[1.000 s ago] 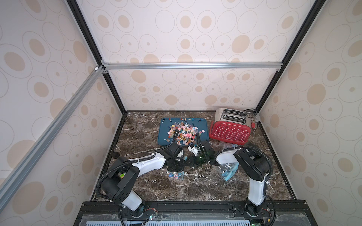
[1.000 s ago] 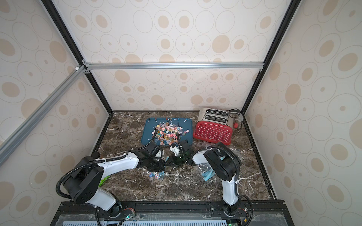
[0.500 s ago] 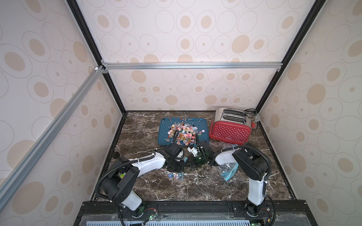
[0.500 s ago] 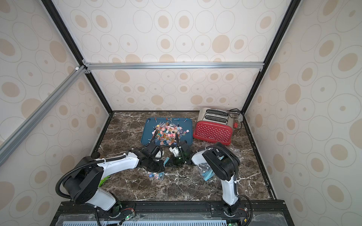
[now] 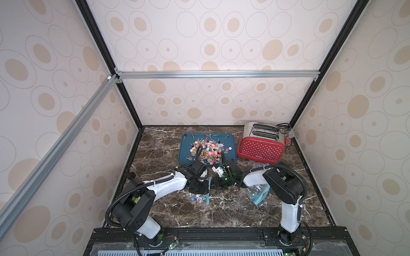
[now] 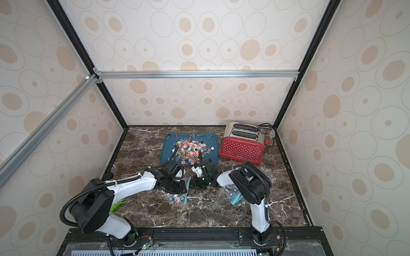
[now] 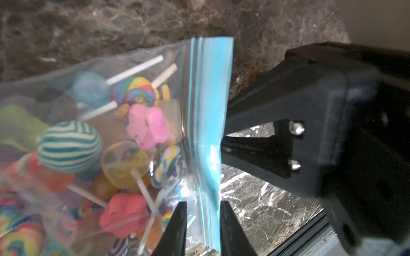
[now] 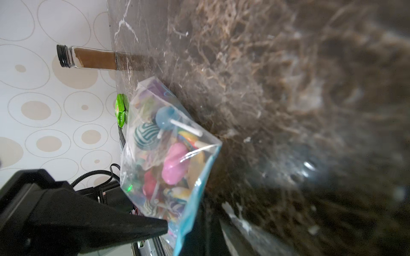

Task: Pour candies out of the ziploc bag
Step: Open the ziploc bag at the center of the board.

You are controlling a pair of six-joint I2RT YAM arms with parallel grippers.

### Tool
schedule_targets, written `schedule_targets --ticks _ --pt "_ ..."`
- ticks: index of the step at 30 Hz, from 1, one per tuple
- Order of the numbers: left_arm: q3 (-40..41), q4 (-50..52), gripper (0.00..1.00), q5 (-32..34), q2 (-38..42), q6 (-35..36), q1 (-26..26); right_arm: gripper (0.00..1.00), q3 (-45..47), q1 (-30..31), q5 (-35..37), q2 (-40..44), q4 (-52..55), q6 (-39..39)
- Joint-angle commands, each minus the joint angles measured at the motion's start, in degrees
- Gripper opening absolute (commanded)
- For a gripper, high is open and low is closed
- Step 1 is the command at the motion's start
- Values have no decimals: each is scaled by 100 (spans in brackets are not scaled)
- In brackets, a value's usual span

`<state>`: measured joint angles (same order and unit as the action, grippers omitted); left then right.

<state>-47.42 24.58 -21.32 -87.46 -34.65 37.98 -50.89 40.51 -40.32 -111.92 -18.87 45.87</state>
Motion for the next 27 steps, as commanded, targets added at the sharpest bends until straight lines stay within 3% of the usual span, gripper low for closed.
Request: schedule_targets --ticks 1,10,17,27 --pt "-189 135 26 88 55 149 -27 3 -123 62 -5 -62 -49 19" --pt "-137 118 24 94 53 135 -37 3 -121 54 -6 -80 -47 23" --pt "-142 43 35 -111 160 99 -32 3 -113 58 6 -84 -51 27" --pt "-131 -58 33 -189 -62 108 -28 3 -86 58 5 -78 -48 28"
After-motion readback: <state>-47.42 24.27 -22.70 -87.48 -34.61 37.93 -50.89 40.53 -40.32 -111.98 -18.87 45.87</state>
